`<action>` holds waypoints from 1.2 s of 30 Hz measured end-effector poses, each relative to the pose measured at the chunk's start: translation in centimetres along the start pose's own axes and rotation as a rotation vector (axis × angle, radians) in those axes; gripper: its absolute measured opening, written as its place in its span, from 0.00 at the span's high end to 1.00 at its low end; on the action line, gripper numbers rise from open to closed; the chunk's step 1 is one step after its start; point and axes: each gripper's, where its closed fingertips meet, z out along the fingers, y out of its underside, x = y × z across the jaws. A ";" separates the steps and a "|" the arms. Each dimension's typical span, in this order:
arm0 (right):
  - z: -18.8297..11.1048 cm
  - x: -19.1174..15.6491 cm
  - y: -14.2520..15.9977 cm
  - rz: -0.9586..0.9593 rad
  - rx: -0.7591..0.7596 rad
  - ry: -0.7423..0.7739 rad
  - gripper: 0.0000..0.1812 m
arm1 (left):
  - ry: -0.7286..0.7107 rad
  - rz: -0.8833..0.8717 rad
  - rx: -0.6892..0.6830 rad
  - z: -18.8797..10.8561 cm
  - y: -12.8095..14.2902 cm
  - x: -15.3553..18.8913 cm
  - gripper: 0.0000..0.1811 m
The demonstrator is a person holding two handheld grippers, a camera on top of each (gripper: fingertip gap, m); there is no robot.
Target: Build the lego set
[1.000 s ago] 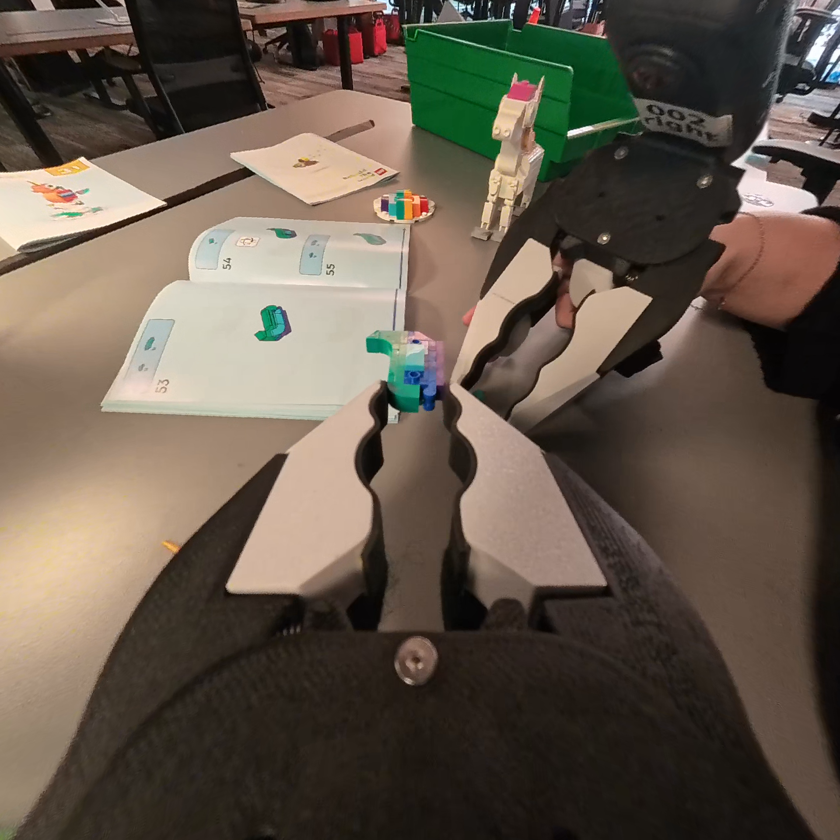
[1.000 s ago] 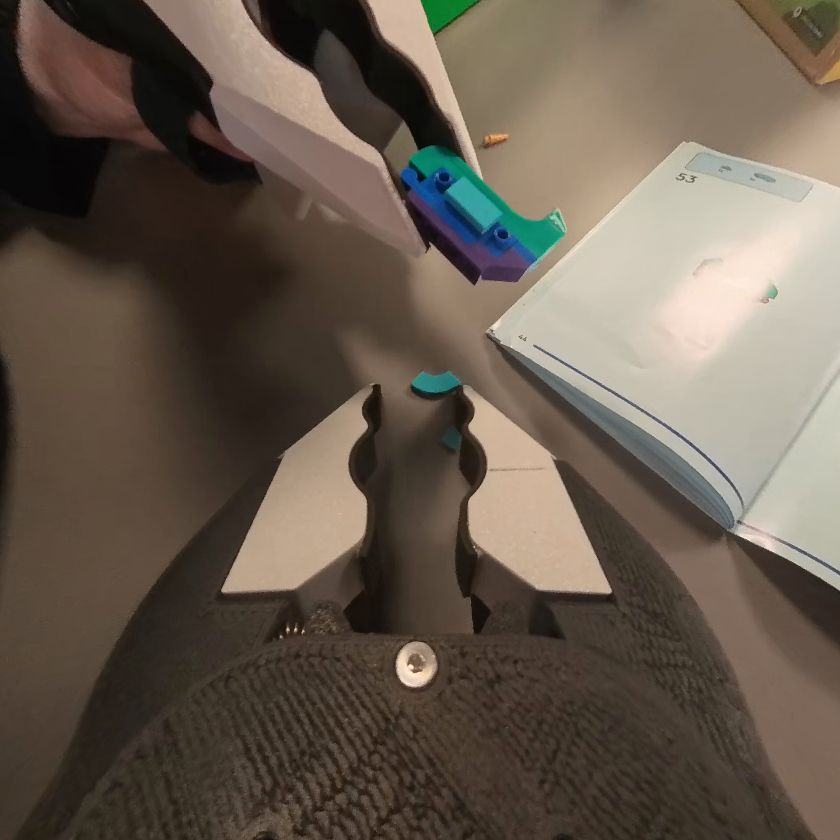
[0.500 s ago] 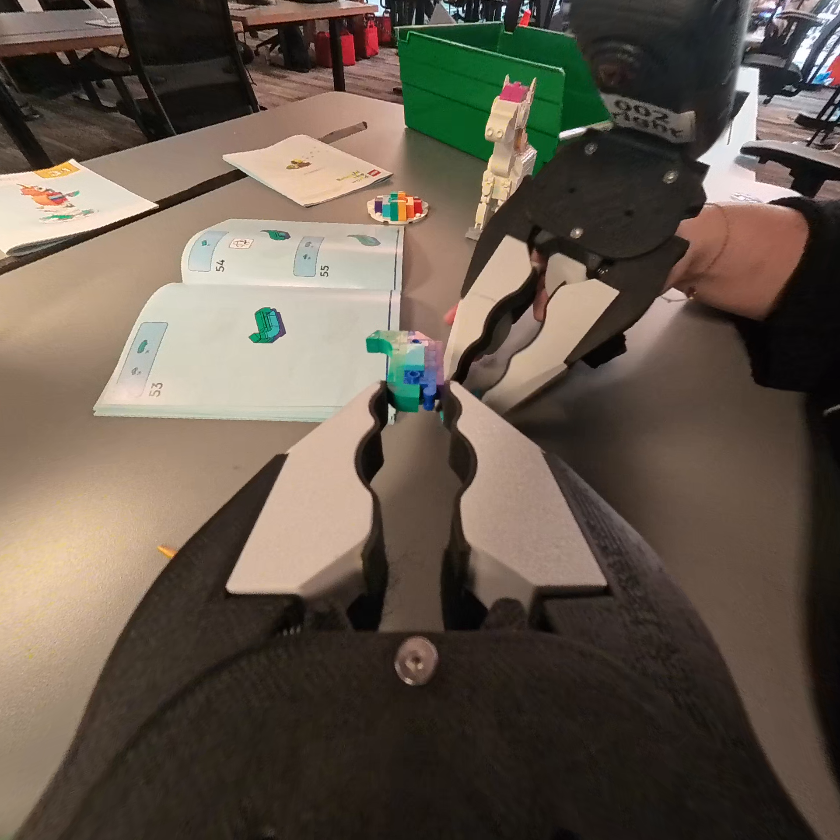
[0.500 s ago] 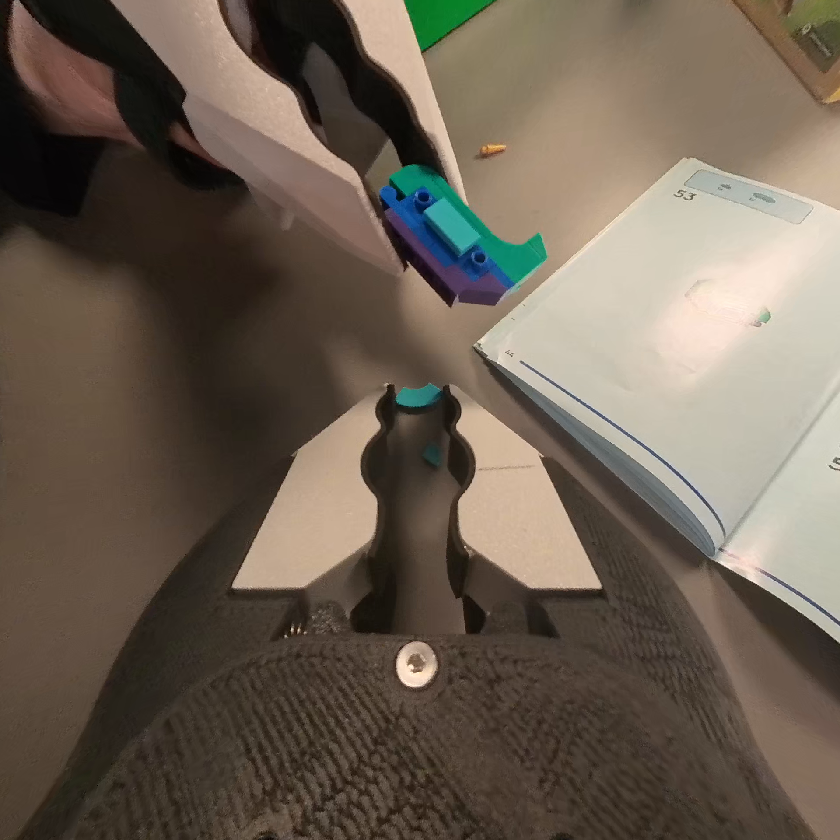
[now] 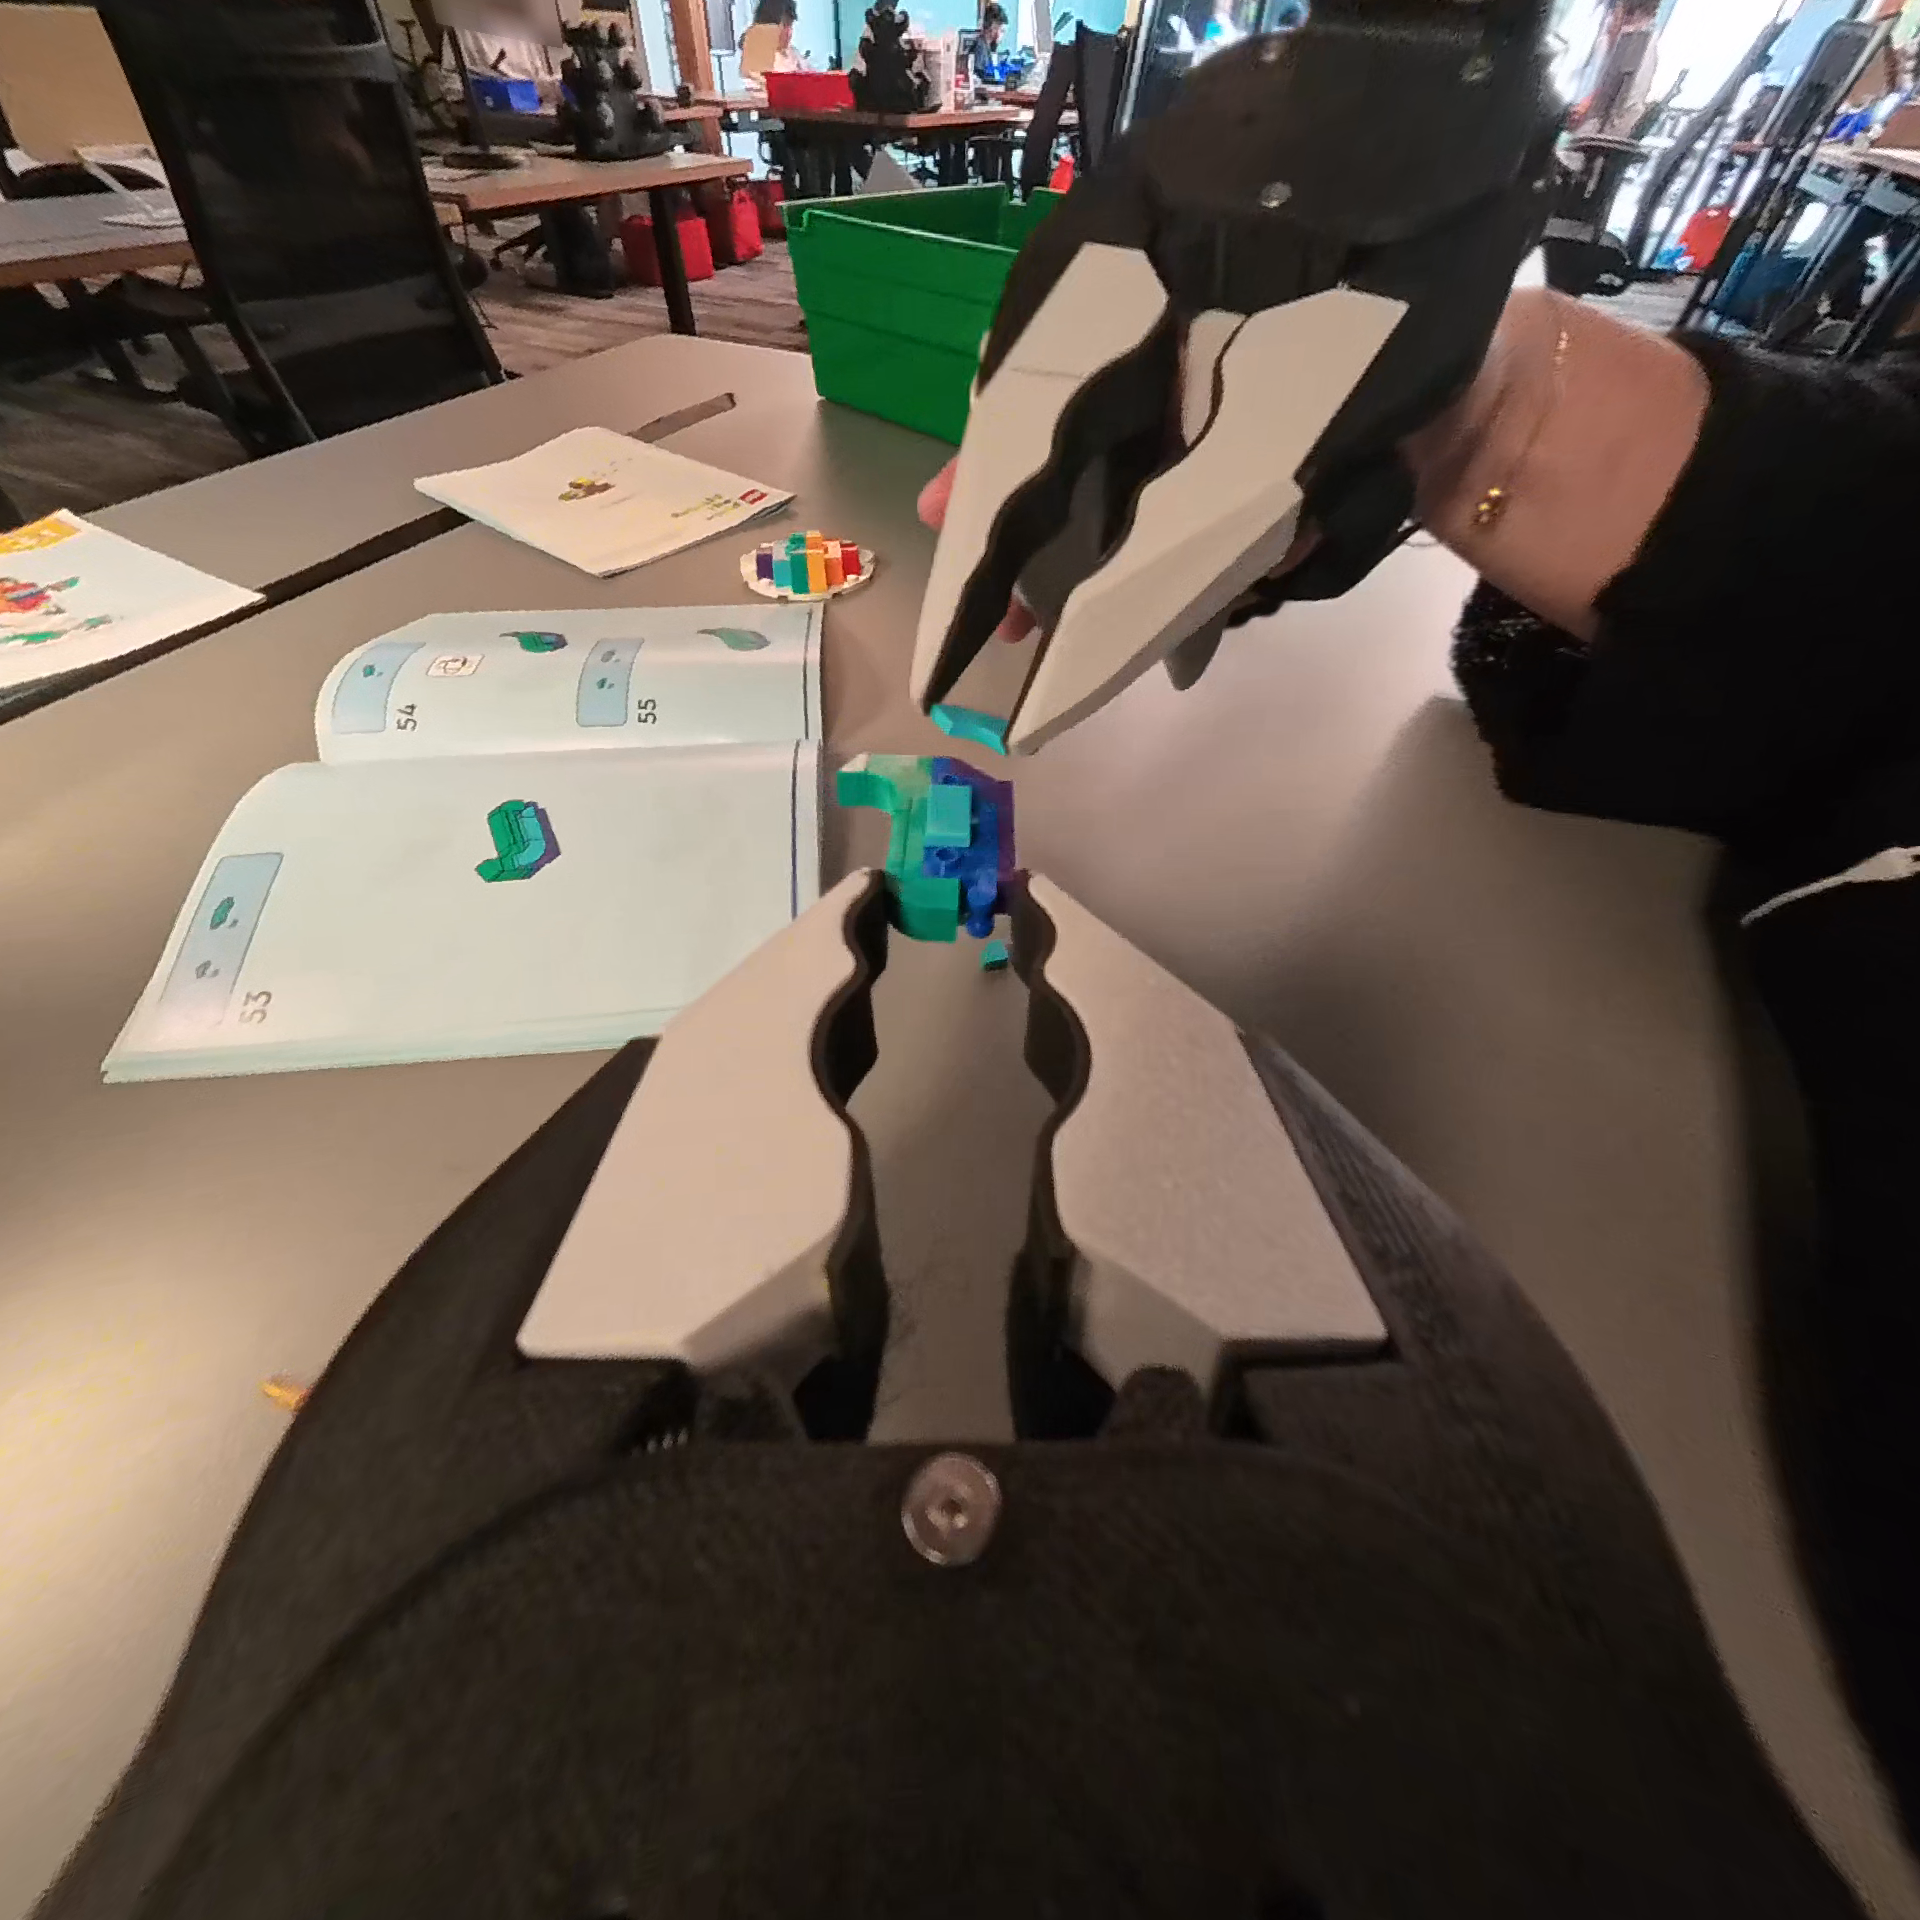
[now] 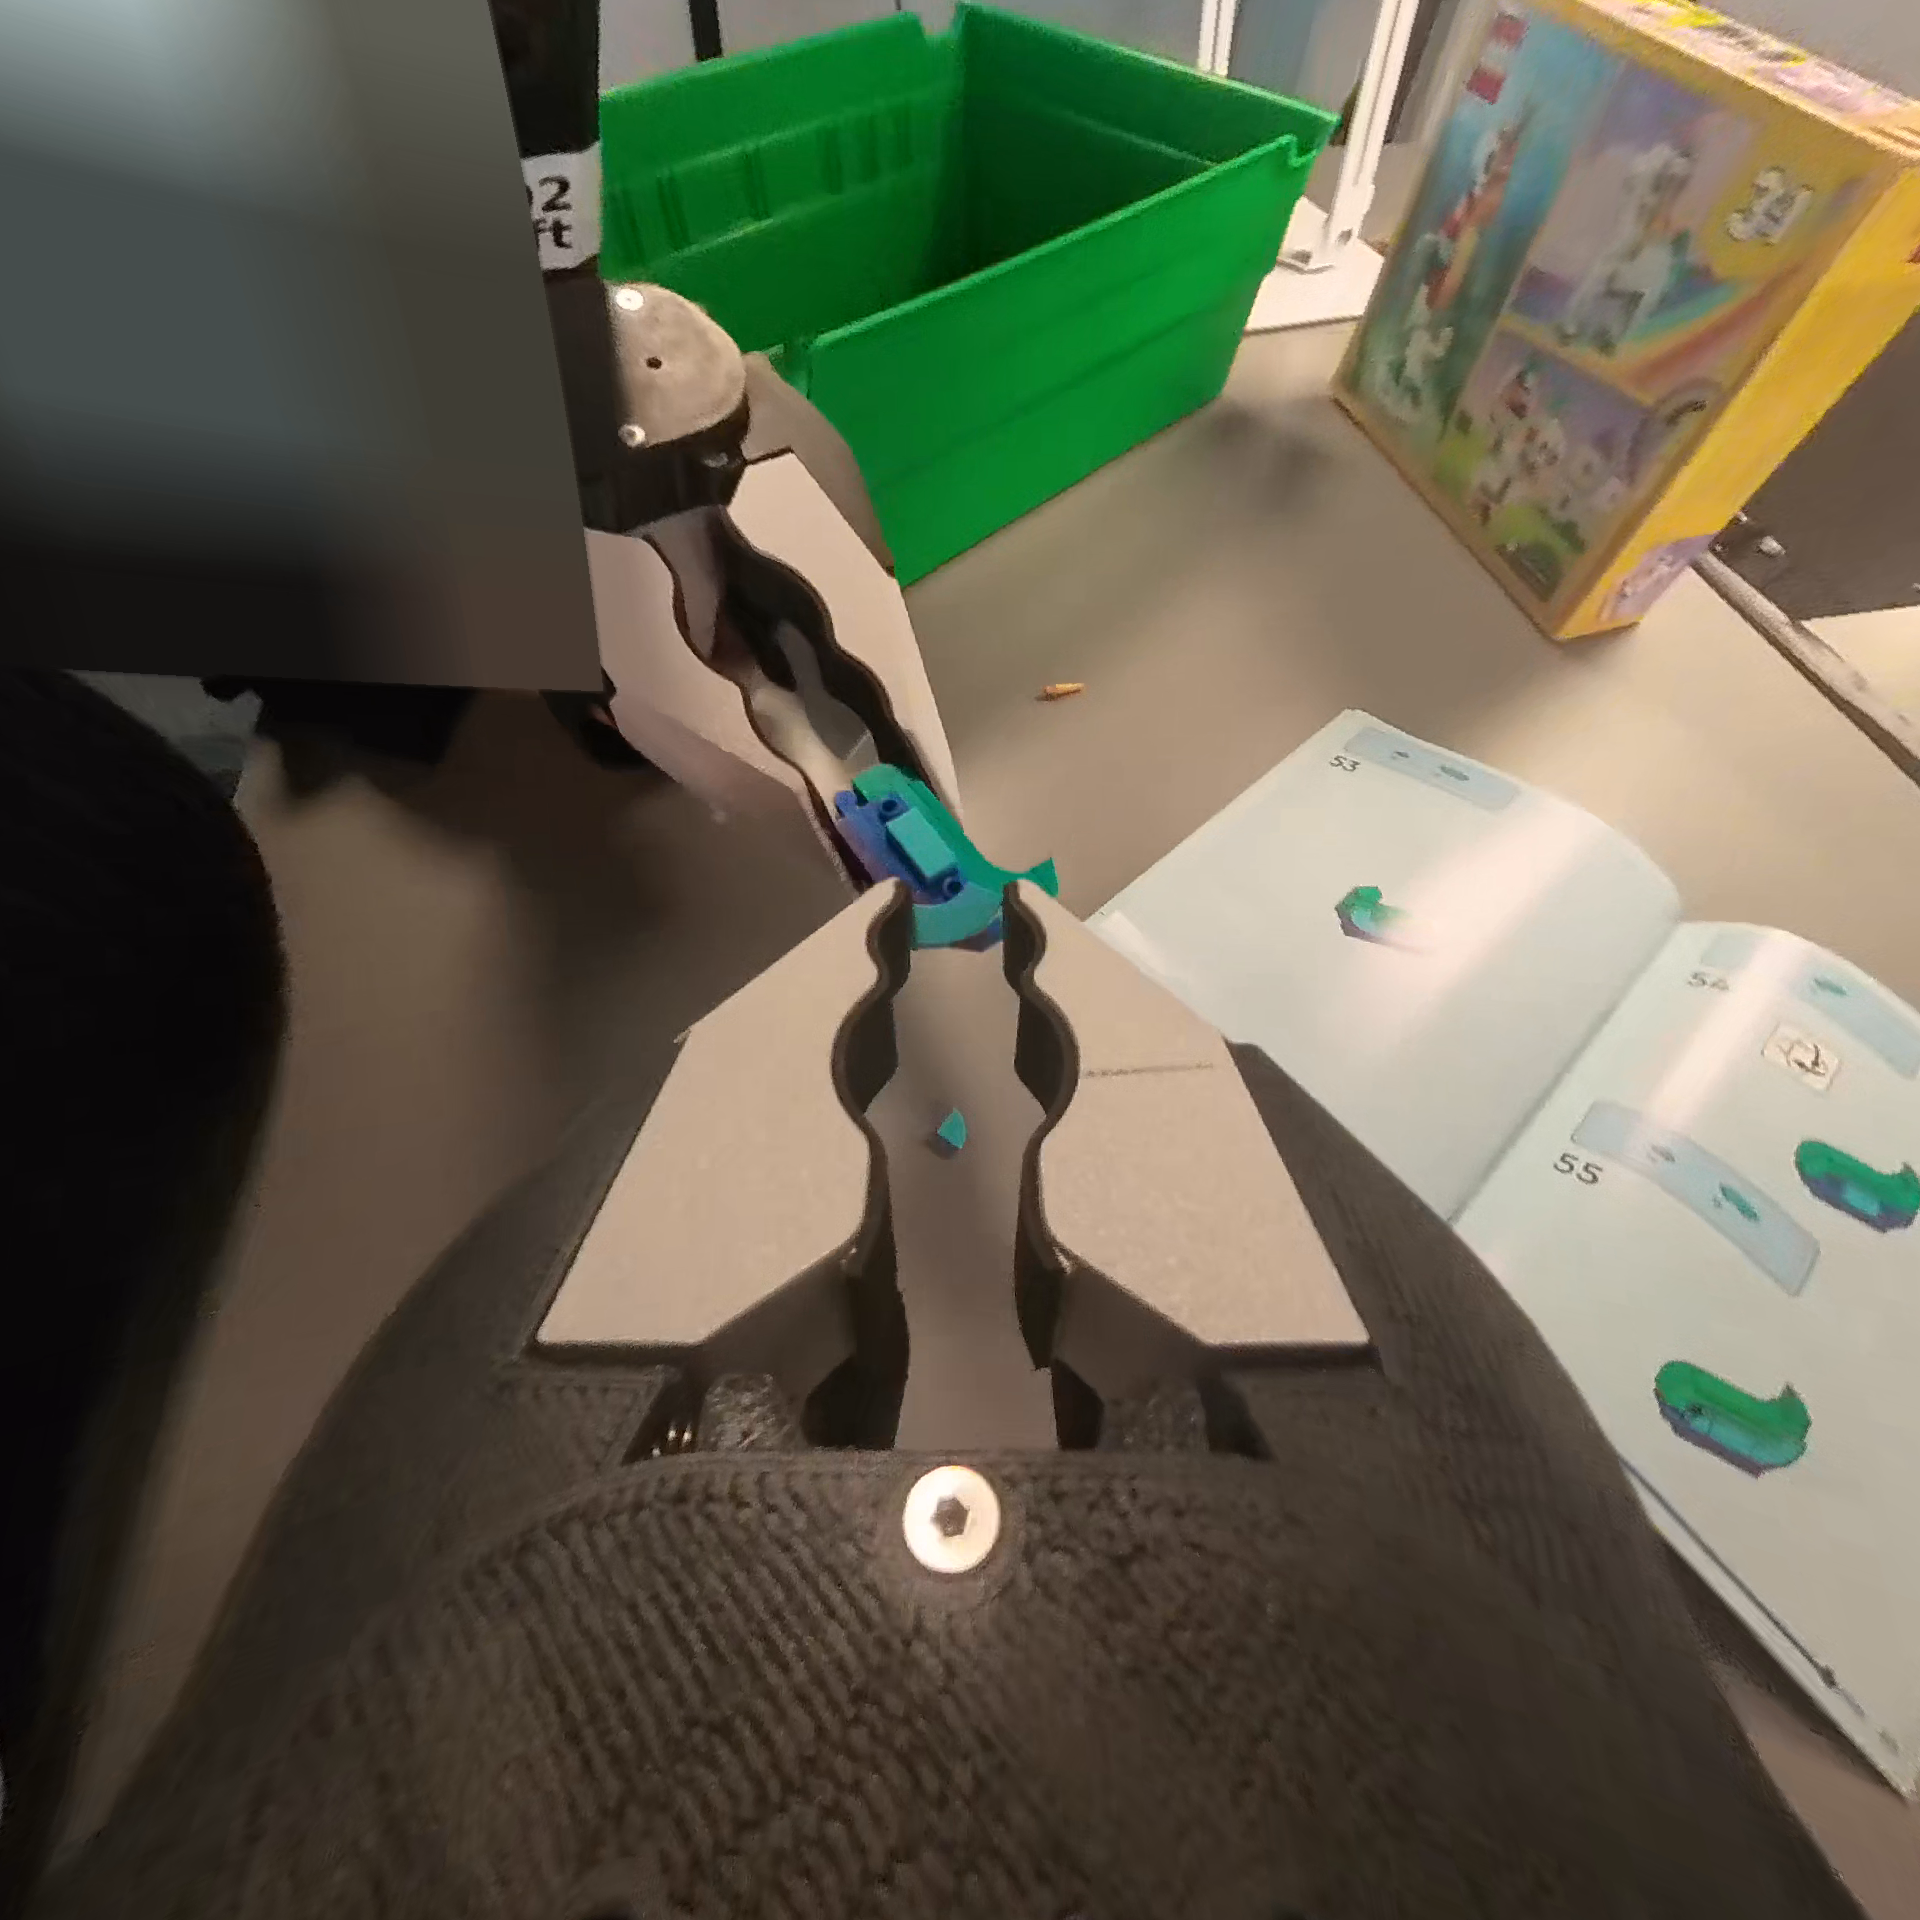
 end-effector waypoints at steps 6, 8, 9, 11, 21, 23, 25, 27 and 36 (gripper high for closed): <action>0.4 -0.4 -0.2 -0.029 -0.043 -0.029 0.92 | 0.024 0.035 0.023 0.0 -0.4 0.7 0.88; 0.4 -0.4 -0.2 -0.027 -0.047 -0.033 0.92 | 0.025 0.042 0.026 0.0 -0.4 0.8 0.87; 0.4 -0.4 -0.2 -0.025 -0.049 -0.033 0.91 | 0.024 0.044 0.030 0.0 -0.5 0.8 0.88; 0.3 -0.4 -0.2 -0.019 -0.051 -0.037 0.91 | 0.027 0.046 0.033 -0.1 -0.5 0.8 0.88; 0.3 -0.7 0.1 -0.026 -0.056 -0.038 0.87 | 0.028 0.050 0.030 0.0 -0.5 0.8 0.87; -0.1 -0.7 -0.1 -0.050 -0.036 -0.037 0.85 | 0.033 0.047 0.031 0.0 -0.5 0.9 0.87; -0.6 -1.0 -0.5 -0.072 -0.005 -0.063 0.82 | 0.049 0.047 0.037 0.0 -0.6 1.1 0.87; -1.2 -1.5 -0.6 -0.105 0.014 -0.099 0.80 | 0.096 0.052 0.065 -0.2 -1.0 1.9 0.88; -4.1 -5.7 -1.0 -0.250 0.006 -0.391 0.81 | 0.351 0.057 0.140 -0.9 -2.0 6.0 0.87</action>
